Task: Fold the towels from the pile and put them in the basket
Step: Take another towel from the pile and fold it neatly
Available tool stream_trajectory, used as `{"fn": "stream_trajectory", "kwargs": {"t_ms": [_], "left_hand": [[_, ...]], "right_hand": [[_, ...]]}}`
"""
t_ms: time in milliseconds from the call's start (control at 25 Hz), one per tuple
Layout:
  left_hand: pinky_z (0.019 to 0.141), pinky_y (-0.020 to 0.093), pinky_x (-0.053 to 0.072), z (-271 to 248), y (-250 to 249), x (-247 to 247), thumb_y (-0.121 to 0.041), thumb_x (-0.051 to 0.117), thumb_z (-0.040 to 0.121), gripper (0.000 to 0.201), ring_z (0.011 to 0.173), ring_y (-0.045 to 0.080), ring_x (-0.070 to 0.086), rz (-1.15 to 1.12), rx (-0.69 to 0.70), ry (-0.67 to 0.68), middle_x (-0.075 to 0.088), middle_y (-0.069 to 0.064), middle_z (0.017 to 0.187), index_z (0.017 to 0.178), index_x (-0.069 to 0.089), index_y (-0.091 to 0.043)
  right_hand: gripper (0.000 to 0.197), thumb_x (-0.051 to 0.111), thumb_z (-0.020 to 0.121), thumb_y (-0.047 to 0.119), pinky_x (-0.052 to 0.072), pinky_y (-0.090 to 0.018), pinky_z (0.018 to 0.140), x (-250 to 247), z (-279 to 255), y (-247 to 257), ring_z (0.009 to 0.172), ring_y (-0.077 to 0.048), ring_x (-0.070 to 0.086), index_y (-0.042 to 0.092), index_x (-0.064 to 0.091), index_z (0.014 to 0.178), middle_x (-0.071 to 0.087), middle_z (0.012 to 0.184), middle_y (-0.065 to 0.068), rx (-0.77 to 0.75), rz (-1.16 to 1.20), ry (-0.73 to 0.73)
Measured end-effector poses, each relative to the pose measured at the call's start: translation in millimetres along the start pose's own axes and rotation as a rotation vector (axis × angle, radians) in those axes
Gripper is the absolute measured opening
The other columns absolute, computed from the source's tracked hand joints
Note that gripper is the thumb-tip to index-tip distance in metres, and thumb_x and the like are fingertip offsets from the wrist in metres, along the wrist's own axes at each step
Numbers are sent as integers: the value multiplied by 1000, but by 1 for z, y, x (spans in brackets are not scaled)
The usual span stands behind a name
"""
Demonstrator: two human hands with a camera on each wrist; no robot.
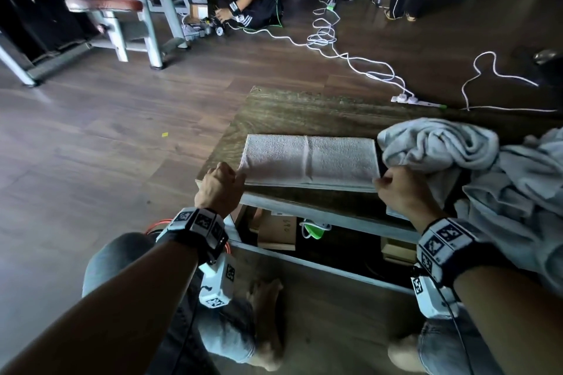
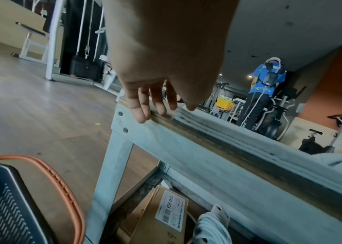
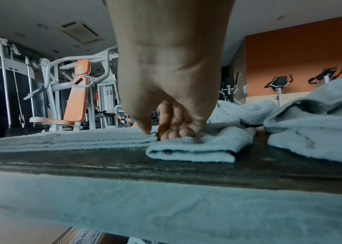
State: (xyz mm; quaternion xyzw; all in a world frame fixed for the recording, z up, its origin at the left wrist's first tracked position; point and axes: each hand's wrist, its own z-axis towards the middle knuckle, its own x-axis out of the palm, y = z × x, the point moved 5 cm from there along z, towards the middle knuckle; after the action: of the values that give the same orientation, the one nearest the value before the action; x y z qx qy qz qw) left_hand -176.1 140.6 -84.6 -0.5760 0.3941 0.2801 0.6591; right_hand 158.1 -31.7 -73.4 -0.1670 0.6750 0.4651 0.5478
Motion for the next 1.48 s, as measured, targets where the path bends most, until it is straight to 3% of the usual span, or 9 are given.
{"fn": "stream_trajectory", "kwargs": {"t_ms": [160,520,640,720,800,1080,1280,1360,1480], "left_hand": [[85,44,53,6,-8,-8,-67,54,81,54,93,36,63,-25,-118,42,69,15,97,85,65,-14],[85,43,52,3,-7,-13,-50,59,78,37,92,35,61,2,-144,6,67,13,97,86,64,-14],[90,45,45,2,-25,-9,-39,53,82,34,105,35,52,69,121,-101,57,14,112,103,57,-12],[91,44,44,-2,-43,1,-36,46,81,39,112,29,49,125,392,-37,56,9,122,113,58,-18],[93,43,41,-11,-52,15,-38,45,83,43,119,23,46,210,531,110,55,-1,133,122,60,-29],[79,38,44,-21,-59,18,-40,52,88,23,91,24,56,207,563,-61,62,0,92,82,66,-23],[94,40,42,-2,-113,65,-32,43,92,38,119,24,47,169,590,105,51,3,131,127,53,-21],[112,41,29,2,-121,89,-34,34,98,49,141,22,28,231,563,192,34,1,153,145,37,-20],[121,42,10,1,-110,104,-42,13,100,57,151,19,4,315,539,217,10,-4,163,154,14,-26]], "right_hand": [[44,61,90,18,30,-28,47,-10,-2,5,47,-18,48,8,49,49,50,48,-7,32,-13,21],[36,66,86,23,38,-25,51,-14,0,-12,53,-19,59,8,59,54,60,51,-4,71,-37,136],[8,65,85,23,49,-31,68,-13,-3,-7,78,-21,61,16,62,82,64,80,-2,-34,-16,-39],[26,64,87,21,49,-35,85,-9,-12,11,104,-22,57,15,64,112,62,111,-3,-291,-18,-107],[36,62,89,24,49,-38,92,8,-22,21,115,-21,55,17,63,124,59,126,1,-455,-77,9],[21,43,84,37,45,-36,71,6,-30,33,75,-18,54,24,56,73,50,79,9,-402,-176,-107],[33,40,94,34,46,-42,93,43,3,89,107,-25,59,19,59,117,62,118,-2,-408,-32,-65],[51,32,95,40,36,-44,110,71,11,97,134,-23,46,19,49,138,51,144,-3,-381,-47,38],[57,28,98,42,24,-47,117,87,10,86,146,-22,31,21,39,150,36,158,-1,-351,-256,-3]]}}
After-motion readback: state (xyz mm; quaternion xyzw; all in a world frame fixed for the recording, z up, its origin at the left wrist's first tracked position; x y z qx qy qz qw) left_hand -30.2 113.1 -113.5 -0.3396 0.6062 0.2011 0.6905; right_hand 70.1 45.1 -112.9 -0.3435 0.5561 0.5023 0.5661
